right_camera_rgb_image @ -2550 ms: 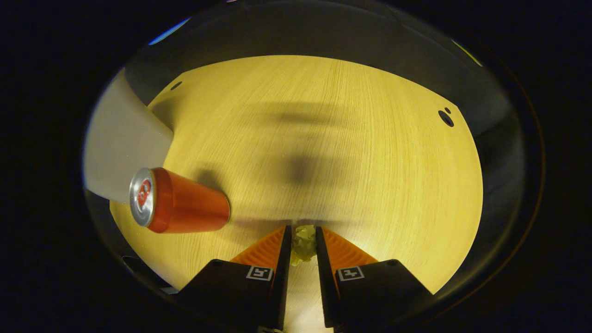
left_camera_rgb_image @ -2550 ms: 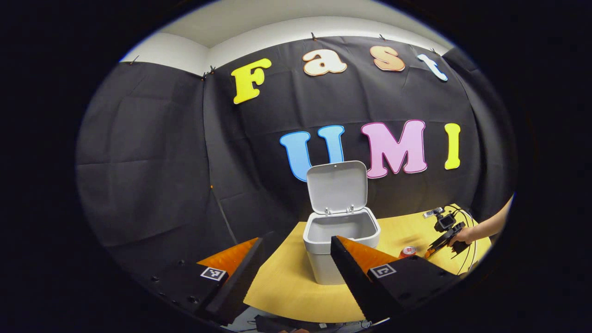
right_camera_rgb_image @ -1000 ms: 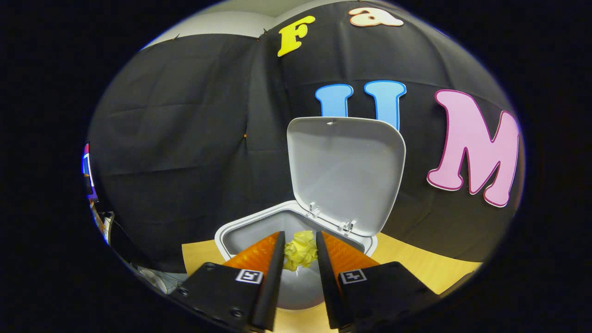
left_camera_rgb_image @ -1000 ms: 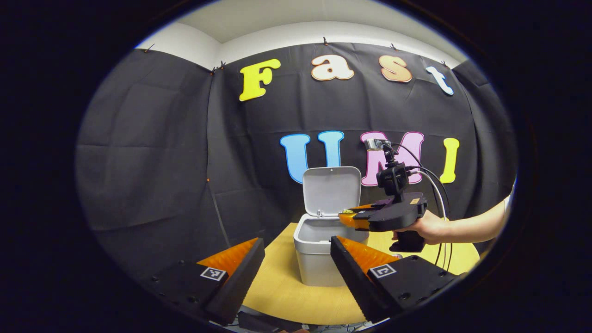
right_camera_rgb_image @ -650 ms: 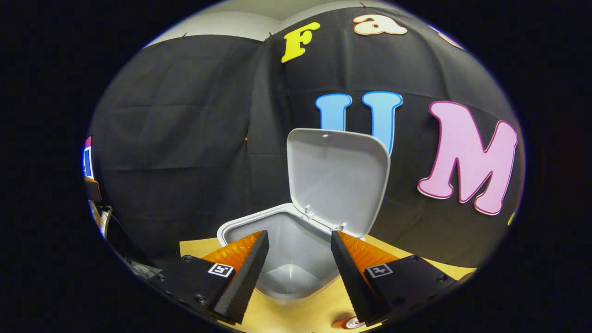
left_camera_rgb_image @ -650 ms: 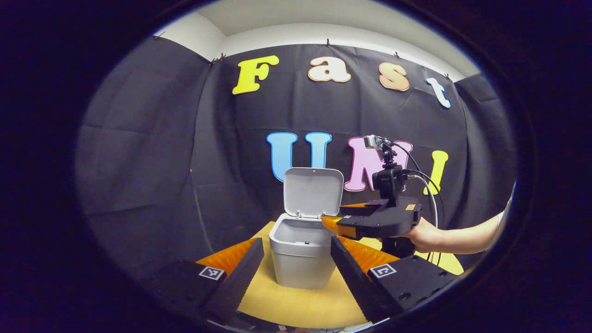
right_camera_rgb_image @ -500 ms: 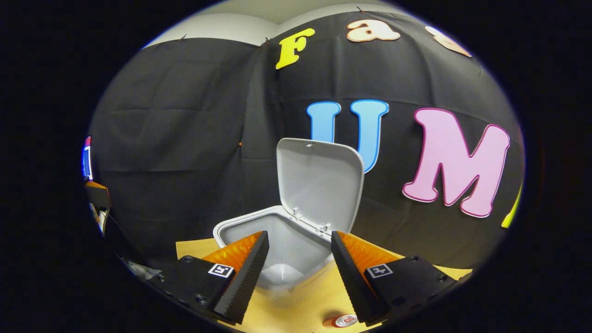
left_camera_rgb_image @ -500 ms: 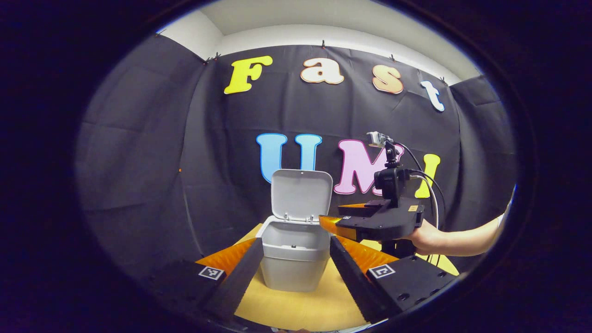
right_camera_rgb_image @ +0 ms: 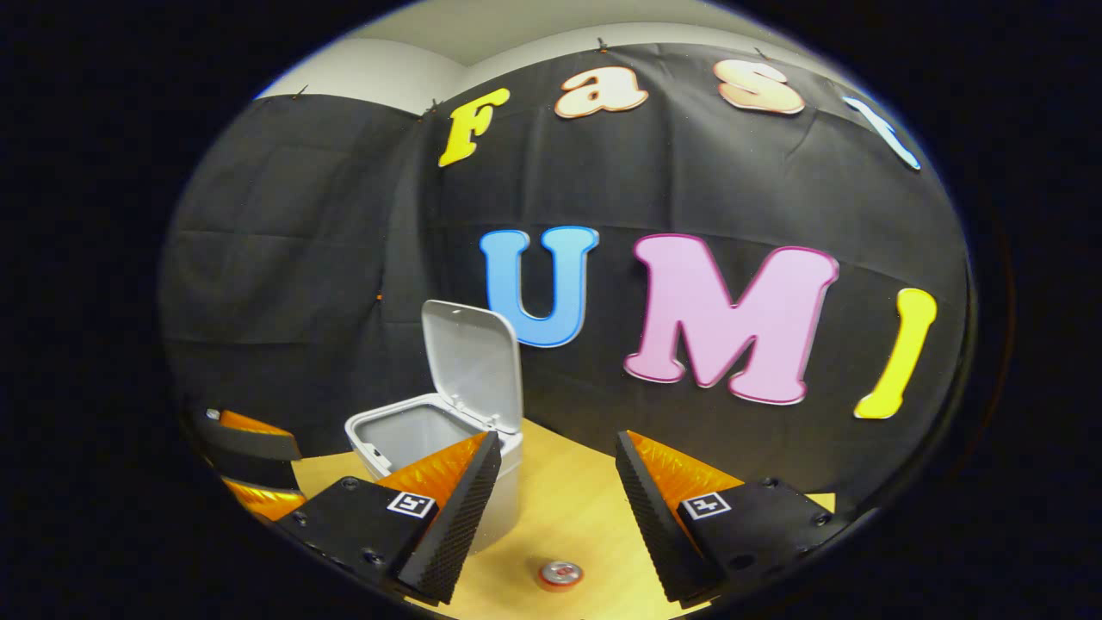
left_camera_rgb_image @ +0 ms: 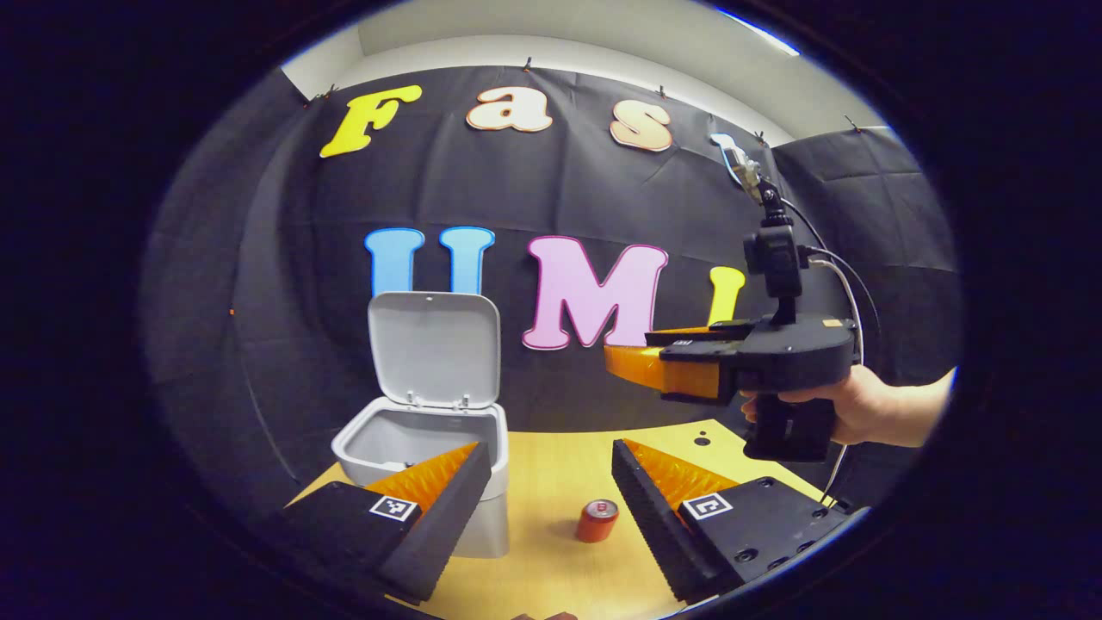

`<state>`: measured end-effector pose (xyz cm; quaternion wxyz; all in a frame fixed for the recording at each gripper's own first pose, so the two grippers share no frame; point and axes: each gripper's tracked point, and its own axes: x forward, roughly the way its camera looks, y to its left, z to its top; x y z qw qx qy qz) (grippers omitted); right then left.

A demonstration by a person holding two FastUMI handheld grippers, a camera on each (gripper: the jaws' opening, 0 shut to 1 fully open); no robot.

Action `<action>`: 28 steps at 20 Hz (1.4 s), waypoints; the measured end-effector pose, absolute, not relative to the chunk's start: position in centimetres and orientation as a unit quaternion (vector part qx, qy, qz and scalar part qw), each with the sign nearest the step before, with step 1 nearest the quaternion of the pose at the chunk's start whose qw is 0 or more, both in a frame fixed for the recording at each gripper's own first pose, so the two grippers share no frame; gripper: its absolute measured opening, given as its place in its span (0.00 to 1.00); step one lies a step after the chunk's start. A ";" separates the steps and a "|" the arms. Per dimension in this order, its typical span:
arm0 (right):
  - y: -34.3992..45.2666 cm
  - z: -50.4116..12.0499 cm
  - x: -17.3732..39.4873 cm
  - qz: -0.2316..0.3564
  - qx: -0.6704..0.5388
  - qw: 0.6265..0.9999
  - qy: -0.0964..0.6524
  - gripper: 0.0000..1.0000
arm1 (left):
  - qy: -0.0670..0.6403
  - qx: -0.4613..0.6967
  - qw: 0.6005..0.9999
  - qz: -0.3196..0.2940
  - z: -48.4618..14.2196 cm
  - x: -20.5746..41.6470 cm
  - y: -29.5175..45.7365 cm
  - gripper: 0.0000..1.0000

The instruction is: Press the lid of the desktop garbage bin to open it, pick up the crumpled paper on the desktop and throw it into the bin, then pick up the pop can on the desktop and drop it into the bin, and finally close the garbage bin lid.

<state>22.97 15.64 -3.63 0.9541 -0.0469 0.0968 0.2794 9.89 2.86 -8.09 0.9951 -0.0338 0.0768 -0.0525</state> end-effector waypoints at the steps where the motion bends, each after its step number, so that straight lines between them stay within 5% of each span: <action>1: 13.9 -3.4 22.8 0.266 -0.052 0.958 0.096 0.88 | 0.078 -0.035 0.994 -0.066 -9.3 10.7 1.8 0.96; 8: 4.0 -3.9 21.4 0.187 -0.082 0.972 0.120 0.88 | 0.135 -0.006 0.984 -0.113 -20.1 16.4 -3.7 0.96; 25: -5.7 -8.6 20.9 0.102 -0.070 0.974 0.191 0.88 | 0.331 0.012 0.940 -0.079 -39.3 24.7 -6.3 0.97; 28: -6.2 -9.1 20.8 0.094 -0.068 0.973 0.199 0.88 | 0.334 0.029 0.938 -0.089 -38.7 24.7 -6.5 0.86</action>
